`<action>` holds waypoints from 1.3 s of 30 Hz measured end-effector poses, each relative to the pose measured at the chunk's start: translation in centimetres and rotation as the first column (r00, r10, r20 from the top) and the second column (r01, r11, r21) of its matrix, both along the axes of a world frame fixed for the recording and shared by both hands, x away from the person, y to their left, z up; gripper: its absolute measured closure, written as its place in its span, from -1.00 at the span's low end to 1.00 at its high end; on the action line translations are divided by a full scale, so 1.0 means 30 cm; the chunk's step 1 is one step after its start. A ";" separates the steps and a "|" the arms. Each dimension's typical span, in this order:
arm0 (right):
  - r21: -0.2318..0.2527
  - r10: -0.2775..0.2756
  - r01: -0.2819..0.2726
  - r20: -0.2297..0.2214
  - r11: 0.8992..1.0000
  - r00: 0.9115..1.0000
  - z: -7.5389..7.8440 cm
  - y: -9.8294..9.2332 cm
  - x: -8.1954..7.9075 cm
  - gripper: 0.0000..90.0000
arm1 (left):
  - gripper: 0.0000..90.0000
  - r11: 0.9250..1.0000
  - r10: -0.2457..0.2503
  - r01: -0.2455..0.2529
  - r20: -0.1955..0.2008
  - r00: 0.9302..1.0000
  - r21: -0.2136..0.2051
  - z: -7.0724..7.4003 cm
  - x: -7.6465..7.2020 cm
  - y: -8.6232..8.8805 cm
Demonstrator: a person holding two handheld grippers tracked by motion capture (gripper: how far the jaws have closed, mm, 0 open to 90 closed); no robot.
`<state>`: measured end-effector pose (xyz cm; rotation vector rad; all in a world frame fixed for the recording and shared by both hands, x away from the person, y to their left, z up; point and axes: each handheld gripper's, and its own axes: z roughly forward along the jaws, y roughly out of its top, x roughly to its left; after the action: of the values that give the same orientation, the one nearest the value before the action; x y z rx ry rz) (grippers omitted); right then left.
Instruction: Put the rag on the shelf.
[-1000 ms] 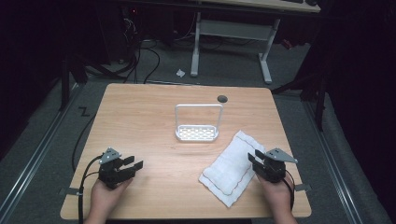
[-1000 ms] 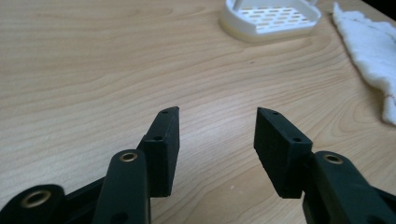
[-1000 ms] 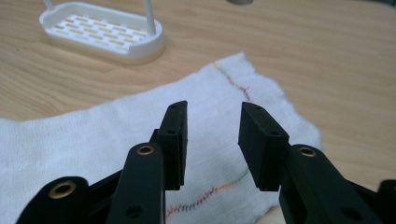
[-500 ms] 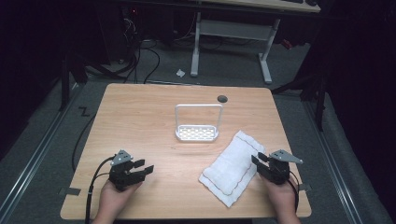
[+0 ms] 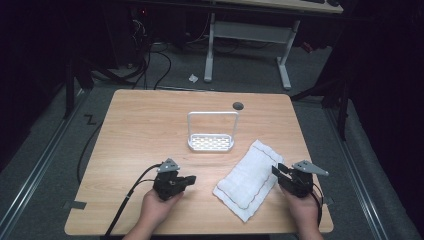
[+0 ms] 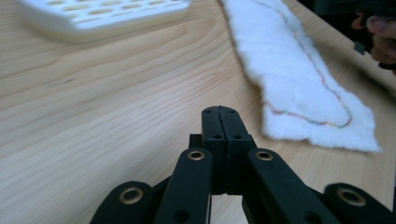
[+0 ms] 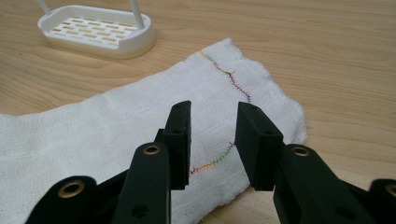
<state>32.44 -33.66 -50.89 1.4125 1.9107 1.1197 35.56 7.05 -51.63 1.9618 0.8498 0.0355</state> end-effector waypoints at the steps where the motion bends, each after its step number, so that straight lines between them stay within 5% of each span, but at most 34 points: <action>1: 0.001 0.001 -0.001 0.000 1.000 1.000 0.000 -0.001 0.000 0.48 | 1.00 1.000 0.000 0.000 0.000 1.000 0.000 0.000 0.000 0.000; 9: 0.017 0.016 -0.016 -0.012 1.000 1.000 -0.006 -0.004 0.007 0.47 | 0.86 0.996 -0.085 0.085 0.013 0.996 -0.020 0.030 0.020 -0.183; 12: 0.017 0.017 -0.017 -0.012 1.000 1.000 -0.006 -0.003 0.007 0.47 | 0.81 0.993 -0.118 0.117 0.011 0.993 0.012 0.022 0.029 -0.248; 18: 0.027 0.023 -0.023 -0.016 0.999 1.000 -0.008 -0.006 0.008 0.47 | 0.96 0.975 -0.147 0.144 0.002 0.989 0.171 -0.047 0.035 -0.330; 28: 0.026 0.033 -0.033 -0.014 0.999 0.999 -0.008 -0.003 0.008 0.50 | 1.00 0.967 -0.167 0.161 0.016 0.986 0.195 -0.046 -0.035 -0.272; 39: 0.009 0.057 -0.057 -0.022 0.998 0.998 -0.009 0.027 0.007 0.56 | 1.00 0.967 -0.202 0.203 -0.019 0.979 0.156 -0.056 -0.180 -0.108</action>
<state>32.66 -32.84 -51.17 1.3882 1.9751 1.1440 30.17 3.80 -53.32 2.1888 0.6604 -0.0210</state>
